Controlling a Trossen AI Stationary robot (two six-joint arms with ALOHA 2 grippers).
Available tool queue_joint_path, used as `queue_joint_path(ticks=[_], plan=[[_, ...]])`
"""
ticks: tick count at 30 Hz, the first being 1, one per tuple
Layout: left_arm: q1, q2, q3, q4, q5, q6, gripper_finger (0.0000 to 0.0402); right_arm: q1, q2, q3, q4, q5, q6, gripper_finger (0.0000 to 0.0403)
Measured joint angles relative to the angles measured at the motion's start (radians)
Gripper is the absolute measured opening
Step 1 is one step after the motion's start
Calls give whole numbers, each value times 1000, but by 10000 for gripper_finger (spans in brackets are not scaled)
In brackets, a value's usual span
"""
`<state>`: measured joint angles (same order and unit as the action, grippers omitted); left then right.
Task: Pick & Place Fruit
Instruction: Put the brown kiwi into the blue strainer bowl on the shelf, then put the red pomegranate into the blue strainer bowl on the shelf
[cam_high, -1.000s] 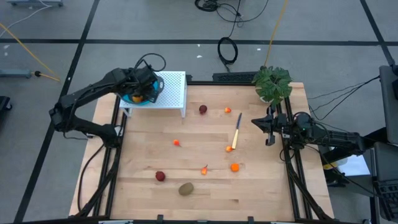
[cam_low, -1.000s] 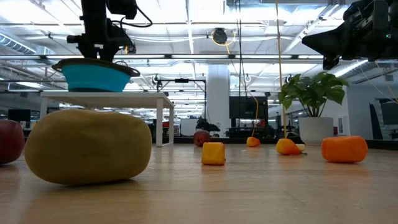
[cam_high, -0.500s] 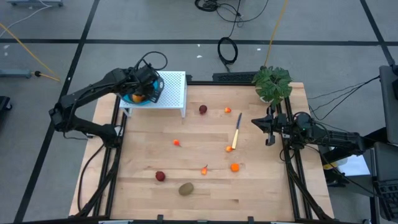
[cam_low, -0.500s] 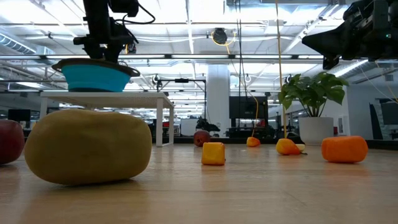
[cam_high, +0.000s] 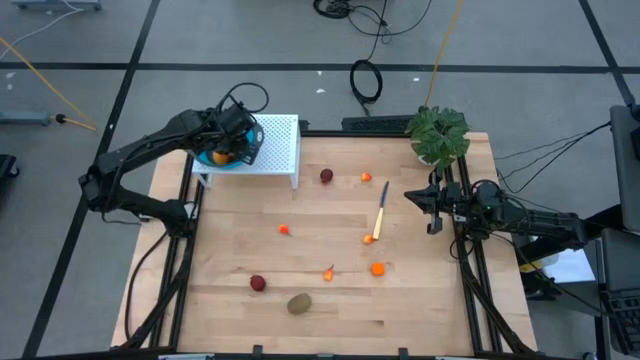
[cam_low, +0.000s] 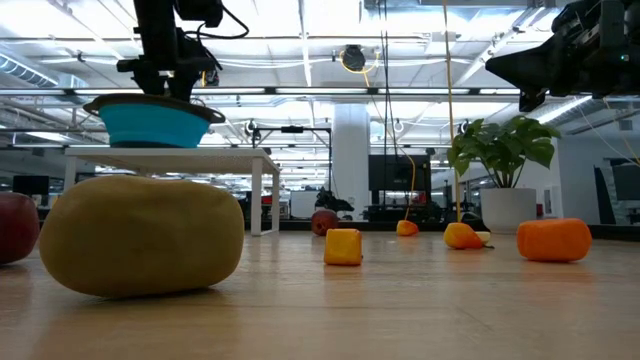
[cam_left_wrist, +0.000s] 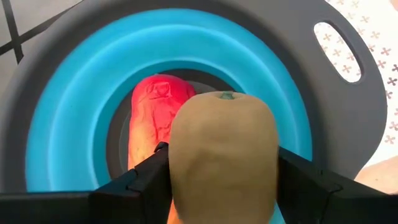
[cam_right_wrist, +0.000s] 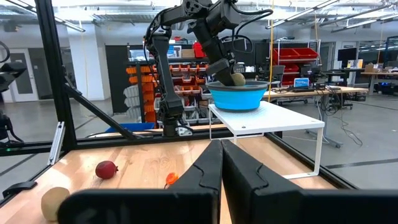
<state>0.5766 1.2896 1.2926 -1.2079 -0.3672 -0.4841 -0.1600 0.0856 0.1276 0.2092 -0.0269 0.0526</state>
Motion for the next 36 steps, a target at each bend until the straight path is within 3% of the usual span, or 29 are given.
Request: queue_joint_path(ticks=[8, 13, 17, 25, 36], plan=[[4, 0, 10, -1, -1, 80, 291, 0, 0, 0, 0, 0, 0, 0], [21, -29, 62, -3, -34, 54, 292, 0, 0, 0, 2, -1, 0, 0], [15, -42, 110, -1, -7, 8, 276, 0, 0, 0, 3, -1, 17, 0], [-87, -48, 152, 3, 169, -120, 230, 0, 0, 0, 3, -1, 78, 0], [-357, -48, 152, 115, 184, -218, 150, 0, 0, 0, 2, -1, 78, 0]])
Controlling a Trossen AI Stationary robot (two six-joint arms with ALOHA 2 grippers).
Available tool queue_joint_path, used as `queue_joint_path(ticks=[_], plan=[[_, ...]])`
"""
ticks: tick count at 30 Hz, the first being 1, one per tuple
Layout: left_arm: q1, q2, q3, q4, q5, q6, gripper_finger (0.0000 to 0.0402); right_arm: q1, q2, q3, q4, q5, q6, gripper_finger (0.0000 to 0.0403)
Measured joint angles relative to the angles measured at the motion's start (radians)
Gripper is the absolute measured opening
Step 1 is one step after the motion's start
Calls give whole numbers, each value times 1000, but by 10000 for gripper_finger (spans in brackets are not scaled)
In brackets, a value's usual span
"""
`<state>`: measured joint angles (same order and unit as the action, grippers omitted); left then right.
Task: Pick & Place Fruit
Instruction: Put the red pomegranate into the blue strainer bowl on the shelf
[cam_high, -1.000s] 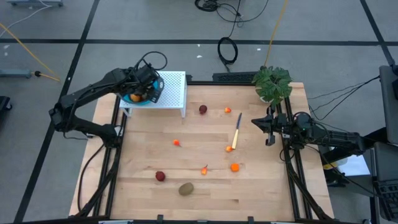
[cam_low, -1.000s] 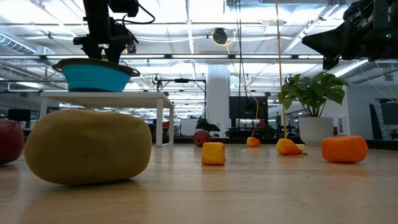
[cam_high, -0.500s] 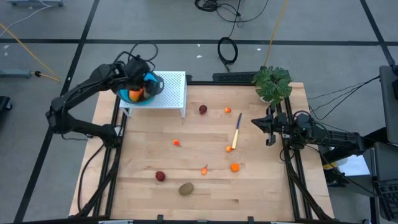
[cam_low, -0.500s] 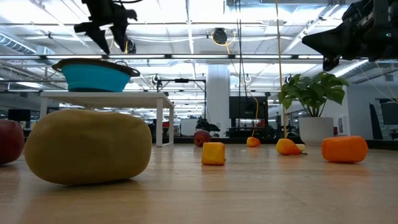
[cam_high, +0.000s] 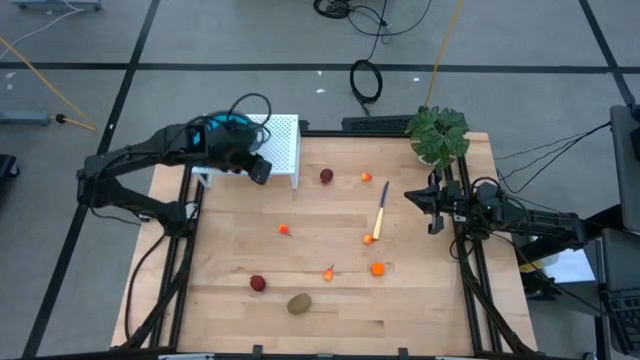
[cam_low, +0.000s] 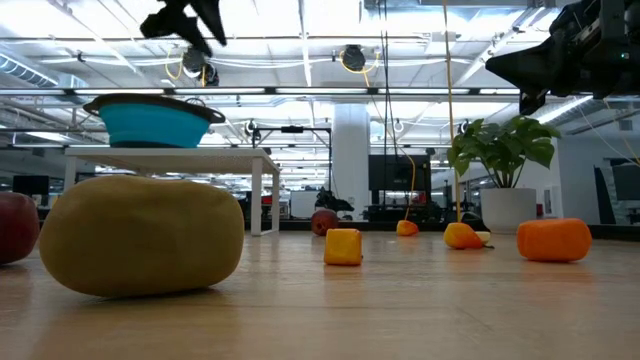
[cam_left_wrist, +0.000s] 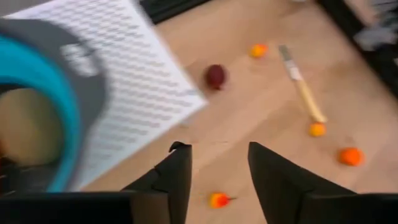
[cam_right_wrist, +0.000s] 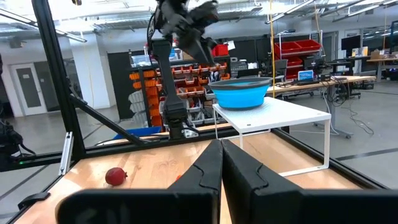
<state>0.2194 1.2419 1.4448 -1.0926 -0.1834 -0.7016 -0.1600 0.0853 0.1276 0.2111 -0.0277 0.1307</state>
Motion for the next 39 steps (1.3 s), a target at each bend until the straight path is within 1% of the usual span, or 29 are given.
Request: queue_joint_path(ticks=[8, 15, 18, 23, 25, 31, 35, 39], plan=[[-163, 0, 0, 109, -7, -83, 86, 0, 0, 0, -1, -3, 0, 0], [-296, 13, 0, 127, -91, -194, 30, 0, 0, 0, -2, -3, 0, 0], [-347, 28, 0, 128, -107, -234, 6, 0, 0, 0, -2, -3, 0, 0], [-420, 81, 1, 142, -107, -320, 8, 0, 0, 0, -6, -3, 0, 0], [-447, 106, 1, 146, -104, -372, 3, 0, 0, -1, -6, -4, 0, 0], [-512, 187, 1, 151, -71, -588, 6, 0, 0, -1, -6, -4, 0, 0], [-554, 236, 1, 151, -46, -741, 2, 0, 0, -1, -6, -4, 0, 0], [-601, 285, 1, 146, -40, -899, 4, 0, 0, -1, -6, -4, 0, 0]])
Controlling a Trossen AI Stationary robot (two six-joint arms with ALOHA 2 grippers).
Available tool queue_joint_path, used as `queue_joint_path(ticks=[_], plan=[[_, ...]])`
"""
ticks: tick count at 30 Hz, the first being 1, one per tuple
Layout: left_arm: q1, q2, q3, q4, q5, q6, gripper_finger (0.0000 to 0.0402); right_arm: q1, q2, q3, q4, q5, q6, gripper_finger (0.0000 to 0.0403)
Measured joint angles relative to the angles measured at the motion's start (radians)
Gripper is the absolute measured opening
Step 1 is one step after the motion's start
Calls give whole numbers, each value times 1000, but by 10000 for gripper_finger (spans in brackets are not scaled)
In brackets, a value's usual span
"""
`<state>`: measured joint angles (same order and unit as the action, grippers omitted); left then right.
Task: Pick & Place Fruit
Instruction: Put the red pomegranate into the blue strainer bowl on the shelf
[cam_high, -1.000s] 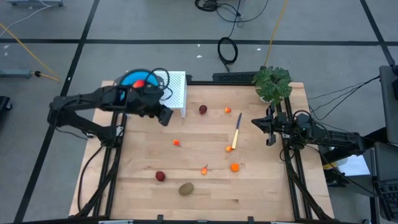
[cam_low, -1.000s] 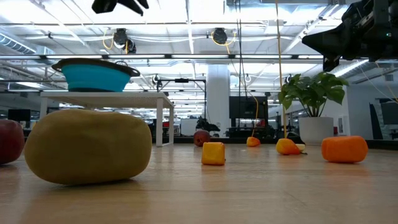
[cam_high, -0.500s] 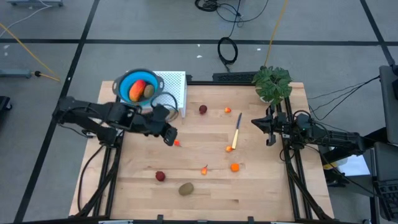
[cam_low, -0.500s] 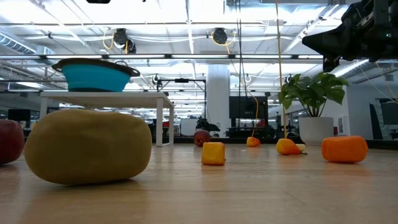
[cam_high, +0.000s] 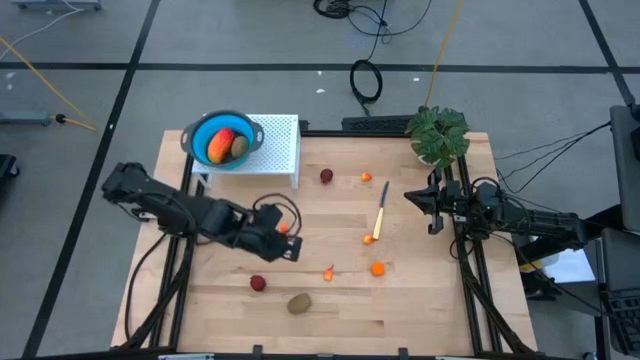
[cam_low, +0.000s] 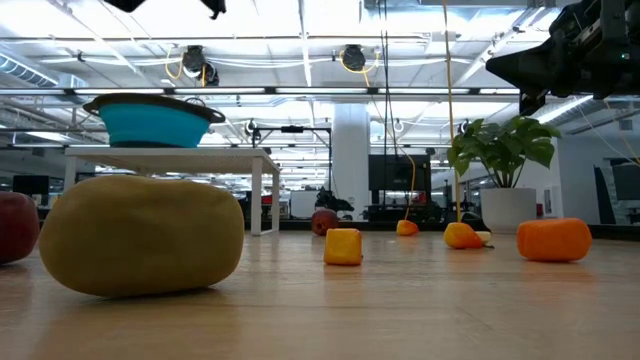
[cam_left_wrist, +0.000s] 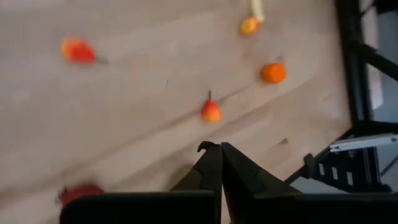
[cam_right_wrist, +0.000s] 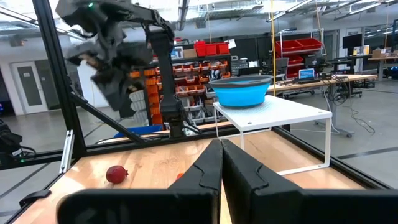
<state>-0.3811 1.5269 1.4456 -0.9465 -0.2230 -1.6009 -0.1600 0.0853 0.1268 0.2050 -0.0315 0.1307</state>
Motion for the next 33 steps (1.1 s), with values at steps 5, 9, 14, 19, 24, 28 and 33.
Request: queue_joint_path(ticks=[5, 9, 14, 19, 24, 28, 33], plan=[[-50, 61, 0, -18, 72, -190, 5, 0, 0, 0, 0, 0, 0, 0], [-89, 110, 0, -76, 167, -341, 4, 0, 0, 0, 0, 0, 0, 0], [-143, 161, -1, -122, 214, -426, 9, 0, 0, 0, -3, -7, 0, 0], [-180, 187, -1, -119, 220, -464, 25, 0, 0, 0, -4, -72, 0, 0], [-200, 189, -1, -130, 206, -515, 36, 0, 0, 0, -8, -78, 0, 0], [-211, 191, -1, -132, 159, -525, 44, 0, 0, 0, -14, -78, 0, 0], [-211, 191, -1, -144, 145, -536, 54, 0, 0, 0, -16, -78, 0, 0]])
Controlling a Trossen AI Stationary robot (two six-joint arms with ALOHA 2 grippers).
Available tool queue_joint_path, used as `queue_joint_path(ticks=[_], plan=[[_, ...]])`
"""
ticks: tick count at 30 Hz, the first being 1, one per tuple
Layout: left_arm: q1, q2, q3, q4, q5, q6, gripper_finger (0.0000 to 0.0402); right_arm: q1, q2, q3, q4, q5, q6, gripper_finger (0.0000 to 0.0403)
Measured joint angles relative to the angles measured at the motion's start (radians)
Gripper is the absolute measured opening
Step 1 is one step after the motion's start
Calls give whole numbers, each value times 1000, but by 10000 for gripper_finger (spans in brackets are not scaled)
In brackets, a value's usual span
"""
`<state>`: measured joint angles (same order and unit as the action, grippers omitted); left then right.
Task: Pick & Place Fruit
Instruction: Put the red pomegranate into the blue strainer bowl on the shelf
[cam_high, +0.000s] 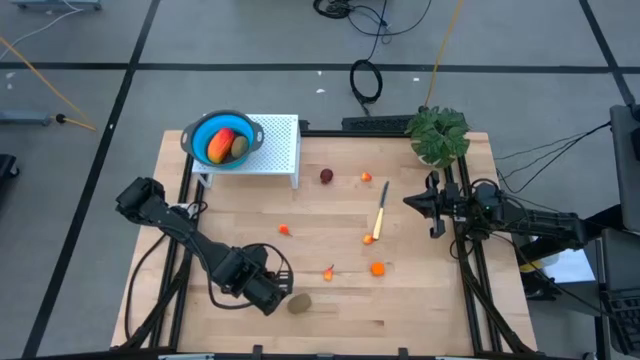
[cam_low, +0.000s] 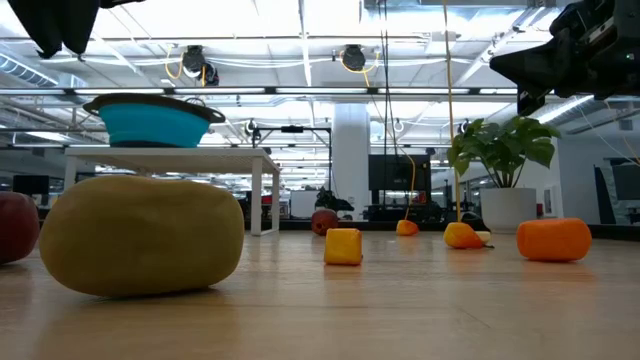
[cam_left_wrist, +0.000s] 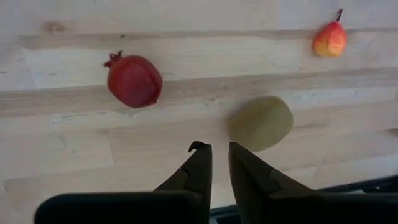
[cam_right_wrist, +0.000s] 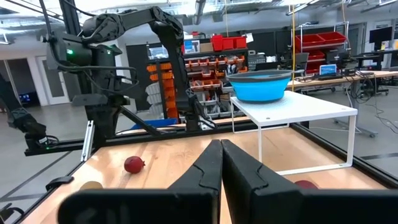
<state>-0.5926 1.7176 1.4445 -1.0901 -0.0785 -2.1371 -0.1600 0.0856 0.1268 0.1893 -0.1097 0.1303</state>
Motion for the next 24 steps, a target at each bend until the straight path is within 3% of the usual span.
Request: queue_joint_path(ticks=[7, 24], plan=[[-1, 0, -21, -42, 0, -88, 98, 0, 0, 0, -11, 0, -5, 0], [-3, -1, -118, -7, 88, -253, 281, 0, 0, 0, -47, 0, -22, 0]])
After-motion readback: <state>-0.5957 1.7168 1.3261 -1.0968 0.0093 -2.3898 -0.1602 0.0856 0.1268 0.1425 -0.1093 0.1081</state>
